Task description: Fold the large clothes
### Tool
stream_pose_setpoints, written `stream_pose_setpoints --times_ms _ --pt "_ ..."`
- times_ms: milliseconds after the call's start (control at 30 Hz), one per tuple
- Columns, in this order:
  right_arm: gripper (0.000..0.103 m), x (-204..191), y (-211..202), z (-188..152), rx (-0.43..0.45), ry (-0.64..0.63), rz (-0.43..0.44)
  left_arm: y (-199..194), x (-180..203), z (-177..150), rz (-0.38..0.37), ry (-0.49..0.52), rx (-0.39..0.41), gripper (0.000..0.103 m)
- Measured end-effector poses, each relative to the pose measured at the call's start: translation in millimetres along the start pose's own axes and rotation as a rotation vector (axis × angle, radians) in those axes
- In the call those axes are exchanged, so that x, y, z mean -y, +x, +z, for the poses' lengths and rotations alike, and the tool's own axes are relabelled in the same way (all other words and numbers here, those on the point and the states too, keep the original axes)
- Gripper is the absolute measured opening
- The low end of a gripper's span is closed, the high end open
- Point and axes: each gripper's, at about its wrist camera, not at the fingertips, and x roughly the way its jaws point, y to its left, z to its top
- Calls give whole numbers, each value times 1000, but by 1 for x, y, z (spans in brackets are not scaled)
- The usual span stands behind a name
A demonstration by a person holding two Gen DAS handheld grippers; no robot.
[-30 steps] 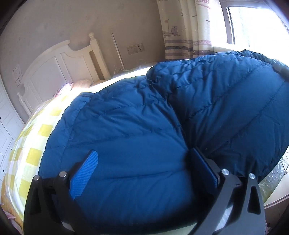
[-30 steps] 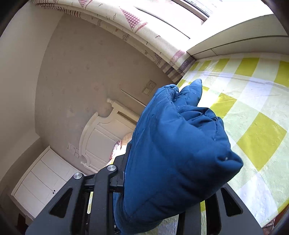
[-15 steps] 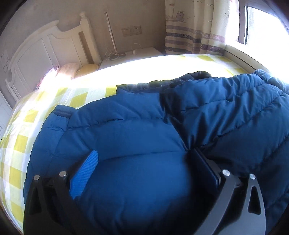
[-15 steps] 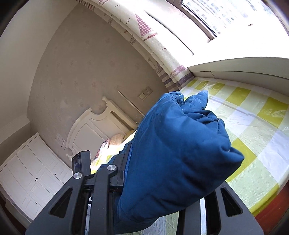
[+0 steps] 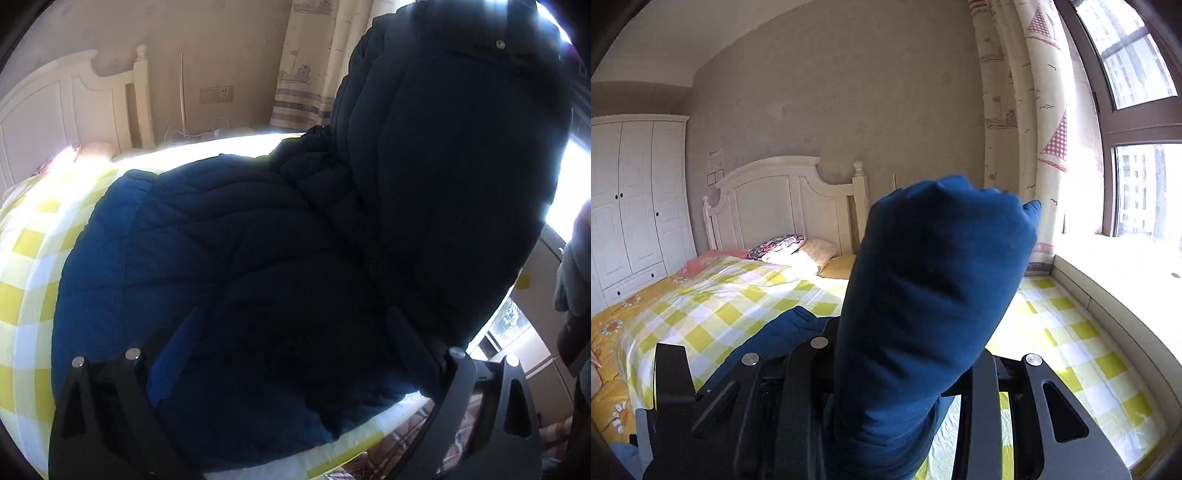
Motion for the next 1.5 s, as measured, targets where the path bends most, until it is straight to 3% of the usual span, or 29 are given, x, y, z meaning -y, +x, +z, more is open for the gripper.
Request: stream_pose_setpoints --times_ms 133,200,267,333,367,500,633,733,800,900,933,1000,1067,1167,1233,1367,1433,1500 --pt "34 -121 36 -11 -87 -395 -37 -75 -109 1 113 -304 146 98" --pt "35 -181 62 -46 -207 -641 -46 -109 -151 -3 148 -414 200 98" --pt "41 -230 80 -105 -294 -892 -40 -133 -174 -9 183 -455 236 98" --pt "45 -257 80 -153 -200 -1085 -130 -144 -183 -12 209 -458 243 99" --pt "51 -260 78 -161 -199 -1096 -126 -144 -184 -14 209 -452 238 99" --pt "51 -252 73 -159 -188 -1065 -110 -128 -174 4 160 -387 200 99" --pt "51 -252 72 -166 -168 -1093 -145 -98 -139 76 89 -176 153 100" --pt "51 -251 71 -165 -161 -1077 -141 -50 -111 131 42 -16 74 100" --pt "51 -257 74 -168 -145 -1076 -150 -8 -102 154 54 40 6 100" --pt "53 -252 67 -166 -117 -1077 -149 63 -119 156 110 26 -123 101" --pt "55 -249 61 -164 -112 -1073 -123 85 -132 146 84 2 -162 101" --pt "57 -238 42 -160 -105 -1053 -23 96 -162 129 -35 -123 -129 101" --pt "61 -218 13 -149 -88 -950 141 98 -183 114 -81 -212 -121 101" --pt "62 -166 -22 -116 -94 -622 358 98 -189 106 -74 -203 -117 101" --pt "62 -122 -28 -92 -80 -420 350 99 -187 106 -57 -192 -115 101" --pt "63 -56 -29 -51 -21 -126 202 97 -188 105 -48 -193 -101 101" --pt "63 -44 -18 -49 -34 -75 213 94 -189 104 -51 -201 -90 101" --pt "63 -60 5 -62 -95 -117 236 92 -189 102 -53 -208 -81 101"
